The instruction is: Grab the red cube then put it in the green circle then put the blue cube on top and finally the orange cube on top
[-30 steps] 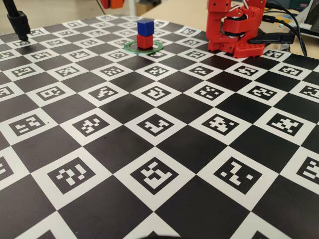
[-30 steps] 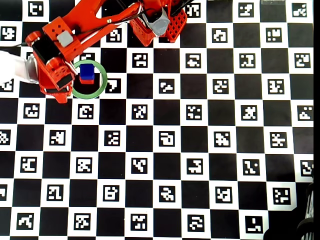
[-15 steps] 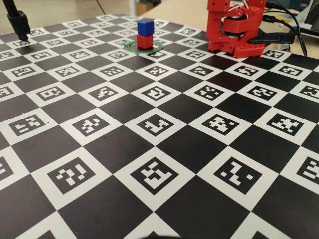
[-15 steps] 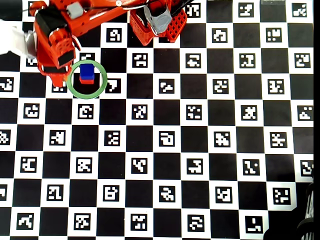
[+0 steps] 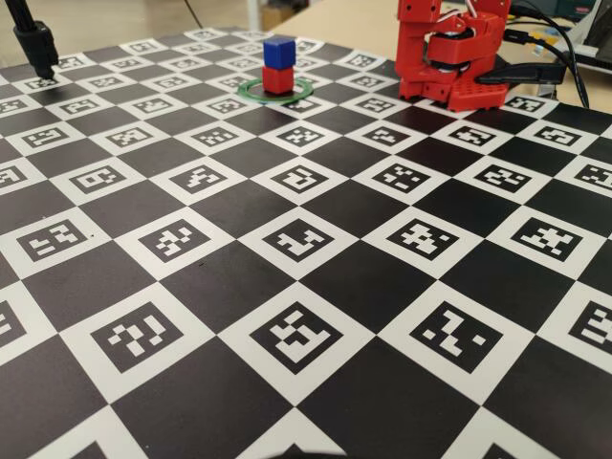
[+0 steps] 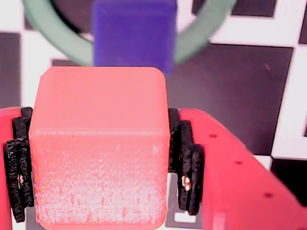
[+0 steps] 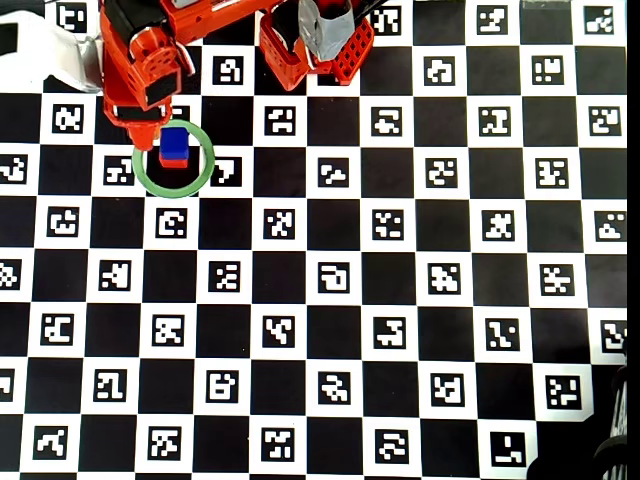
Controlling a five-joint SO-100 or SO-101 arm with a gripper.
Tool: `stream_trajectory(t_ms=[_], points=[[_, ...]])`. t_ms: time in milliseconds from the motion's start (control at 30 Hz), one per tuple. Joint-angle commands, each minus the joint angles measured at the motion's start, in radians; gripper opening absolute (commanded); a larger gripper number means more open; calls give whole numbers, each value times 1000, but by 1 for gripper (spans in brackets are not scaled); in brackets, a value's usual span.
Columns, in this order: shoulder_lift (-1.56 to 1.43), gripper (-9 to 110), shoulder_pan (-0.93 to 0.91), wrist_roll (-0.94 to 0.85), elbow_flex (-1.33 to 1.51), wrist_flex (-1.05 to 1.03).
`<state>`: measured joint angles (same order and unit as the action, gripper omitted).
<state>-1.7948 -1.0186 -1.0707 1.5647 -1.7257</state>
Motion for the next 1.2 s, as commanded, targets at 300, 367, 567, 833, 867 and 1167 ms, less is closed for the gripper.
stream_trajectory(t_ms=[300,367,567,833,867,1167], points=[[-80,8,-6,31,137,129],[-81,8,-5,37,160,152],[-86,8,-6,49,218,204],[-97,8,-6,67,284,261],[-98,8,-6,69,291,265],[-110,8,-3,74,339,298]])
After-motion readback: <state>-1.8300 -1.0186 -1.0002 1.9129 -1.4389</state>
